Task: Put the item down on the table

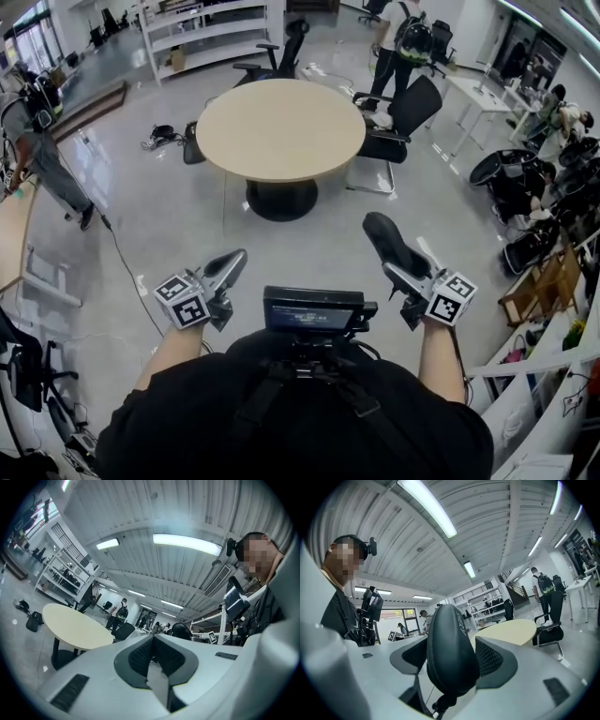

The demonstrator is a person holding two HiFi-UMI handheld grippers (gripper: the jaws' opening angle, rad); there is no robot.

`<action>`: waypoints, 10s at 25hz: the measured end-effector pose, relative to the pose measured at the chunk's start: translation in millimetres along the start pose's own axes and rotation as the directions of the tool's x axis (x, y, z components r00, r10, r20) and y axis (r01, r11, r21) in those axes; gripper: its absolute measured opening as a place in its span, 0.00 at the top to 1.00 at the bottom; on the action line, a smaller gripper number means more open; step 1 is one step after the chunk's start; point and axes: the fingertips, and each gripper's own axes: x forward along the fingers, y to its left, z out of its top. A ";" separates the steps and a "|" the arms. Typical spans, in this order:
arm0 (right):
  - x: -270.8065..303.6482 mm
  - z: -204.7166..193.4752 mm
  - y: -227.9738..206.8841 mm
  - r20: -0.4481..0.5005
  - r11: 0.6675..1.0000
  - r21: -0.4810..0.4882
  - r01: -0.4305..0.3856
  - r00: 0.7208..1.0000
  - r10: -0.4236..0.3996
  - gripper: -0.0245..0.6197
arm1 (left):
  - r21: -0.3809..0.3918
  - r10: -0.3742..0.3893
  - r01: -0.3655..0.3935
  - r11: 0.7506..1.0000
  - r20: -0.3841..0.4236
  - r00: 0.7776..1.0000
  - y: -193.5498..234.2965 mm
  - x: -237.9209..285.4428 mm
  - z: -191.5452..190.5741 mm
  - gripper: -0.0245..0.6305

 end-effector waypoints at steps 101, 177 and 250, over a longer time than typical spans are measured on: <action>474.5 168.7 -567.6 -0.197 0.958 -0.015 -0.288 0.940 0.279 0.48 | -0.002 0.259 -0.260 0.966 0.089 0.962 497.2 441.1 148.2 0.96; 948.2 141.2 -1117.4 -0.257 0.957 -0.083 -0.278 0.934 0.248 0.48 | -0.131 0.562 -0.604 0.786 -0.255 0.787 861.5 698.8 62.7 0.96; 892.0 98.8 -877.3 -0.414 0.922 -0.130 -0.364 0.865 0.283 0.42 | -0.004 0.510 -0.511 0.859 -0.056 0.858 797.7 589.5 136.6 0.96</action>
